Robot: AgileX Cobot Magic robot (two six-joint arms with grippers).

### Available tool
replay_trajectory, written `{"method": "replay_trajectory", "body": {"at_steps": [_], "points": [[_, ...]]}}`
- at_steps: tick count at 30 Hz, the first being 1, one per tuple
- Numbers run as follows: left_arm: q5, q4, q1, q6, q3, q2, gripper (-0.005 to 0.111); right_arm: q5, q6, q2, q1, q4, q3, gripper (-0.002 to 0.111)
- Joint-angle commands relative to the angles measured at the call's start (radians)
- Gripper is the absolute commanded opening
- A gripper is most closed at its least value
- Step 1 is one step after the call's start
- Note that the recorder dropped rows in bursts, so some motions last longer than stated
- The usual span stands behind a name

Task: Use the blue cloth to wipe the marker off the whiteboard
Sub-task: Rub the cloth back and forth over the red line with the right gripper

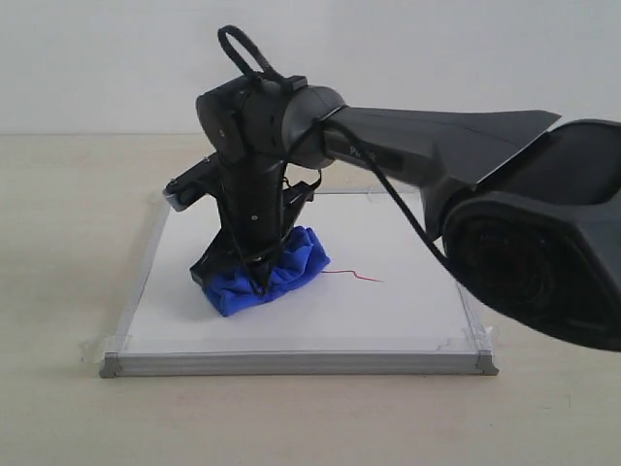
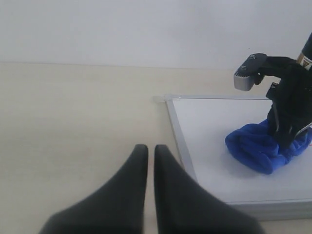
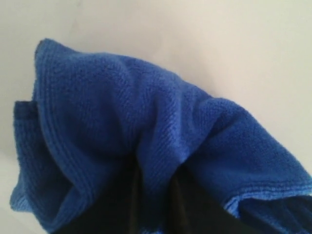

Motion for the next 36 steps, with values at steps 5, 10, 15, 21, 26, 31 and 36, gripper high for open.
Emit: {"method": "replay_trajectory", "body": {"at_steps": [5,10,15,21,26,31,36], "points": [[-0.007,0.001,0.003,0.002,0.003,-0.003,0.005,0.029,0.091,-0.08,-0.222,0.0,0.292,0.0],[-0.007,0.001,0.003,0.002,0.003,-0.003,0.005,0.029,0.124,-0.167,-0.362,-0.005,0.429,0.0],[-0.007,0.001,0.003,0.002,0.003,-0.003,0.005,0.0,0.141,-0.199,-0.386,0.063,0.456,0.0],[-0.007,0.001,0.003,0.002,0.003,-0.003,0.005,-0.182,0.081,-0.171,-0.246,0.256,0.453,0.0],[-0.007,0.001,0.003,0.002,0.003,-0.003,0.005,-0.377,0.061,-0.14,-0.112,0.289,0.442,0.0],[-0.007,0.001,0.003,0.002,0.003,-0.003,0.005,-0.371,0.061,-0.1,-0.076,0.278,0.344,0.0],[-0.007,0.001,0.003,0.002,0.003,-0.003,0.005,-0.242,0.164,-0.066,-0.131,0.098,0.303,0.0]]}}
